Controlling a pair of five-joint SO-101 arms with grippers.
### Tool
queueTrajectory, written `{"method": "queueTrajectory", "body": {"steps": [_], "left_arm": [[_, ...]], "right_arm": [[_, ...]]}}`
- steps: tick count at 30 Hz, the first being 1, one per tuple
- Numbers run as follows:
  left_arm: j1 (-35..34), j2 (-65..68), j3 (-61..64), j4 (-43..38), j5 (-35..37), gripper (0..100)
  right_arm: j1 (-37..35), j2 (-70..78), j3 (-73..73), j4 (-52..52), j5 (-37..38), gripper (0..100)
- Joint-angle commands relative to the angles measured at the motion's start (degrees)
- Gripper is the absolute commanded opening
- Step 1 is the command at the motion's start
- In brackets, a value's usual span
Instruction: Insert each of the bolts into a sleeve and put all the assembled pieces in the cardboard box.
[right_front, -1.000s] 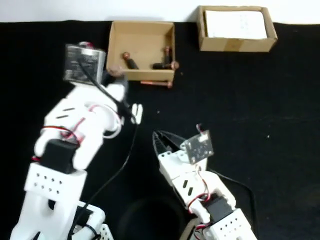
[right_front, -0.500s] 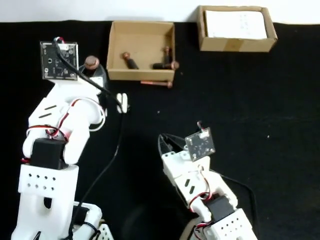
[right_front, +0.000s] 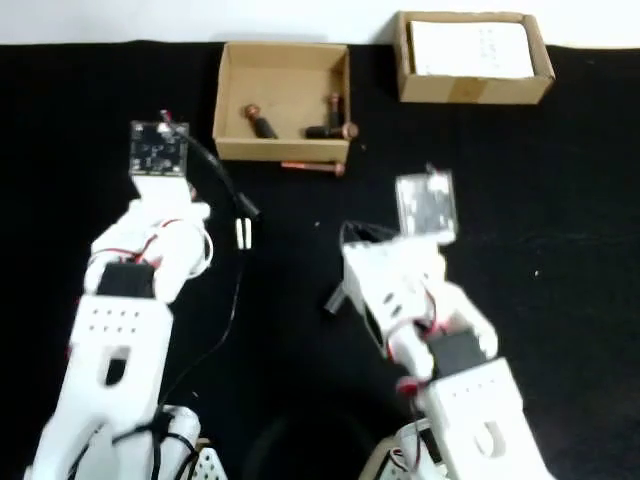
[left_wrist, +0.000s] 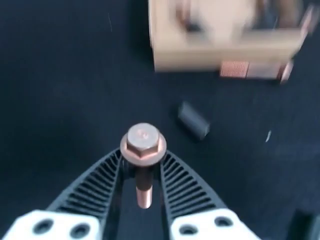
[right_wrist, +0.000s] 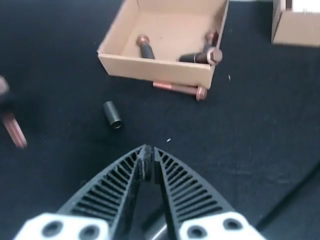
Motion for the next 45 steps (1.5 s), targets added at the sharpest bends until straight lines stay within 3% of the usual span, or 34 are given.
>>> {"method": "queueTrajectory", "body": {"steps": [1, 6, 10, 17, 24, 32, 37, 45], "left_arm": [[-0.7, 10.7, -4.8, 4.0, -0.9, 1], [-0.7, 29.4, -15.7, 15.6, -7.7, 1], [-3.8, 40.2, -25.3, 23.1, -8.1, 1], [-5.0, 53.2, -34.4, 25.2, -7.8, 1], [-7.1, 55.9, -35.3, 22.9, -6.8, 1], [-8.0, 55.9, -35.1, 22.3, -5.4, 1], [-8.0, 55.9, -34.1, 20.7, -5.4, 1], [-7.9, 49.5, -26.7, 14.8, -5.4, 1]], "right_arm": [[0.5, 13.9, -15.2, 7.3, -2.3, 0.9], [0.2, 27.6, -30.5, 24.6, -7.5, 2.8], [-0.5, 37.1, -42.0, 40.0, -13.9, 15.9], [-2.7, 49.4, -56.2, 56.3, -25.1, 17.6], [-8.4, 53.9, -56.9, 57.0, -30.0, 17.6], [-8.7, 64.7, -56.9, 54.0, -36.5, 16.5], [-7.7, 69.5, -56.8, 47.4, -36.9, 8.7], [-7.2, 74.2, -56.8, 47.1, -36.7, 8.7]]}}
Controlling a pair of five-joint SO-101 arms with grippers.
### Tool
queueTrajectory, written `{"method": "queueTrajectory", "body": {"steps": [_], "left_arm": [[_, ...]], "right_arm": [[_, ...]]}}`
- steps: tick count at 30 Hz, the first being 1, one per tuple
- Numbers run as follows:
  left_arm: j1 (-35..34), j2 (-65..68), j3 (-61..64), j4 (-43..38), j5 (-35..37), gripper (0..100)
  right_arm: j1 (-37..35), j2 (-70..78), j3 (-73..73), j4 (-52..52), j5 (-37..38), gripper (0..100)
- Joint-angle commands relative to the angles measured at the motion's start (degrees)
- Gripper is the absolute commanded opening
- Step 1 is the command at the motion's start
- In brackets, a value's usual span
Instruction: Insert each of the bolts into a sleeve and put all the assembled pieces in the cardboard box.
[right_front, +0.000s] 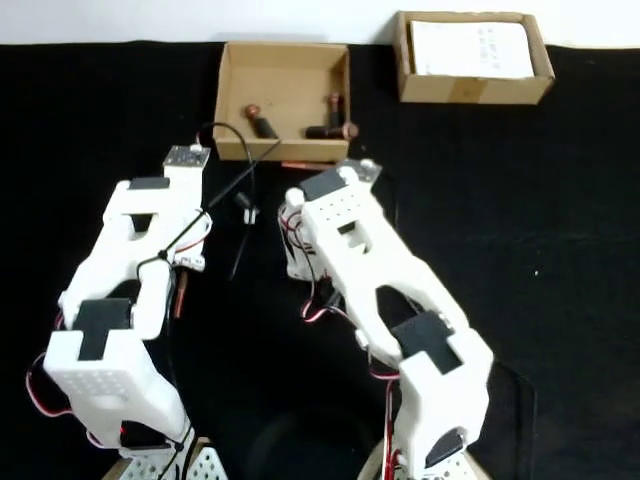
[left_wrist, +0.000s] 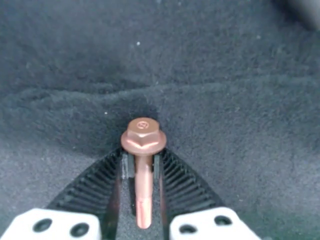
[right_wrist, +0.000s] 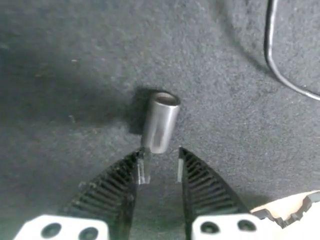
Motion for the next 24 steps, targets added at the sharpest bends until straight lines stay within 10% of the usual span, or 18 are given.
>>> {"method": "queueTrajectory", "body": {"steps": [1, 24], "left_arm": [[-1.5, -4.7, 3.7, -5.5, 0.5, 1], [-0.8, -11.6, 11.7, -12.0, 0.5, 1]], "right_arm": [[2.0, 0.0, -2.4, 0.7, -0.3, 8.7], [1.1, 0.5, -2.3, -3.2, -3.7, 19.0]]}}
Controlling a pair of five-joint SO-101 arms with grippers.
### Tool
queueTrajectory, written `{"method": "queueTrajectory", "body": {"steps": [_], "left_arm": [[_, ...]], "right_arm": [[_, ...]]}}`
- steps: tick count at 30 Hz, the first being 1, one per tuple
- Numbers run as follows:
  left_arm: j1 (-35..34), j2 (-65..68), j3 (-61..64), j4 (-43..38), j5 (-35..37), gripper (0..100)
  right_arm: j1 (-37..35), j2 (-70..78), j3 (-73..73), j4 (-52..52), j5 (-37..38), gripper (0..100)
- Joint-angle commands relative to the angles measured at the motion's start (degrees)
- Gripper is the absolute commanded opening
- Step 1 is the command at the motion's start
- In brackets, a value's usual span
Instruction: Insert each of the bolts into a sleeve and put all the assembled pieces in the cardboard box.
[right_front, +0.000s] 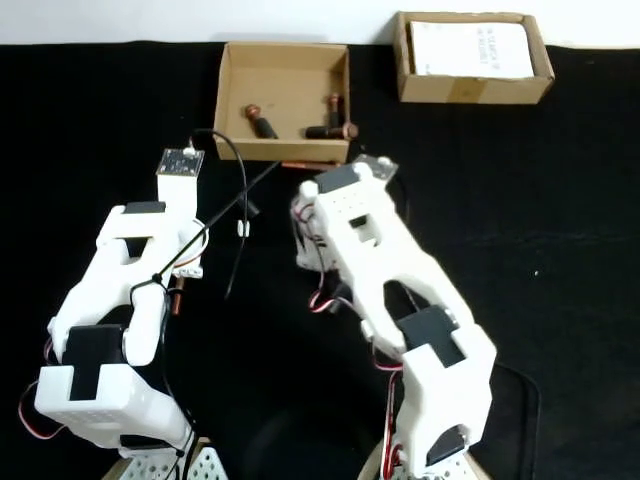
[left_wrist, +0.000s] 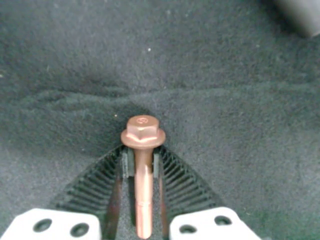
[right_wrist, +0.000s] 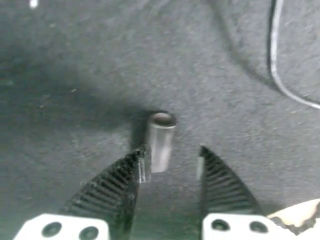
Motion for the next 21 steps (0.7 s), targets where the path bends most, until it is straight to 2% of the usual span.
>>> {"method": "queueTrajectory", "body": {"steps": [1, 13, 21], "left_arm": [[-0.3, -2.6, 0.1, -0.8, 0.4, 1], [-0.3, -2.6, 0.1, -0.7, 0.4, 1], [-0.5, -2.6, 0.2, -0.7, 0.4, 1]], "right_arm": [[-1.5, -0.2, -1.8, -0.5, -1.1, 19.3], [-1.1, -0.3, 11.6, -16.4, -1.1, 19.2], [-1.0, -0.2, 15.2, -21.5, -1.2, 19.2]]}}
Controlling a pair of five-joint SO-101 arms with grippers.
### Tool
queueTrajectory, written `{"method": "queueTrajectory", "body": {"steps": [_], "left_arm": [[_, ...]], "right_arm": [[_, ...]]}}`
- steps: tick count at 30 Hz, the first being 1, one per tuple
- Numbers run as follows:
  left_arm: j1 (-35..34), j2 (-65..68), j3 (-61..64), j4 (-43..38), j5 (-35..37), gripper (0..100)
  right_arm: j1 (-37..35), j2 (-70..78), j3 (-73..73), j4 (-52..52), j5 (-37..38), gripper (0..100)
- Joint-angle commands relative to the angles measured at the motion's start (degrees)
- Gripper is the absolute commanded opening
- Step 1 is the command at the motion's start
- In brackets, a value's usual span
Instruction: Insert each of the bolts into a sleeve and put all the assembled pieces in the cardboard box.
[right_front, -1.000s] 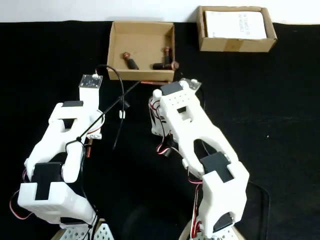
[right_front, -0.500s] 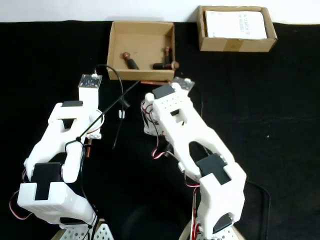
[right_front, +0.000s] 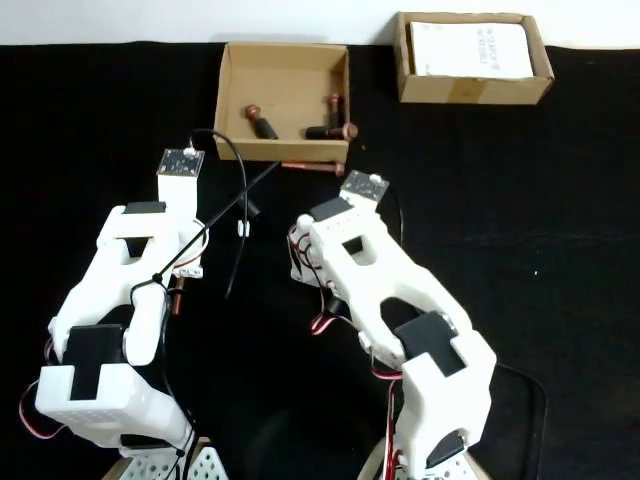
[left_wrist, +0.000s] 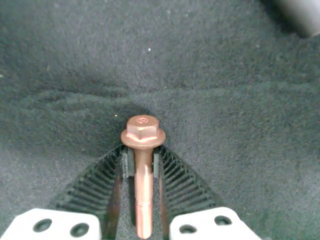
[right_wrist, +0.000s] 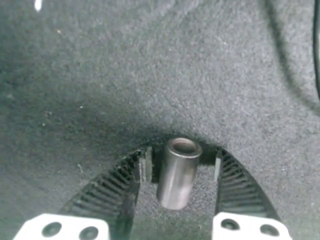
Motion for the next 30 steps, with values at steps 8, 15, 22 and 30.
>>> {"method": "queueTrajectory", "body": {"steps": [8, 15, 22, 30], "left_arm": [[-0.5, -2.6, 0.0, -0.7, 0.4, 1], [-0.5, -2.6, 0.0, -0.7, 0.4, 1], [-0.3, -2.6, -0.3, -1.0, 0.4, 1], [-0.2, -2.6, -1.8, -0.5, 0.3, 9]], "right_arm": [[0.0, 0.2, 2.2, -2.4, -0.6, 19.1], [0.0, 0.1, 1.7, 1.3, -0.5, 4.8], [2.5, -0.4, 0.8, 4.7, -0.1, 0.8], [3.3, -0.3, -9.9, 20.1, 4.7, 0.8]]}}
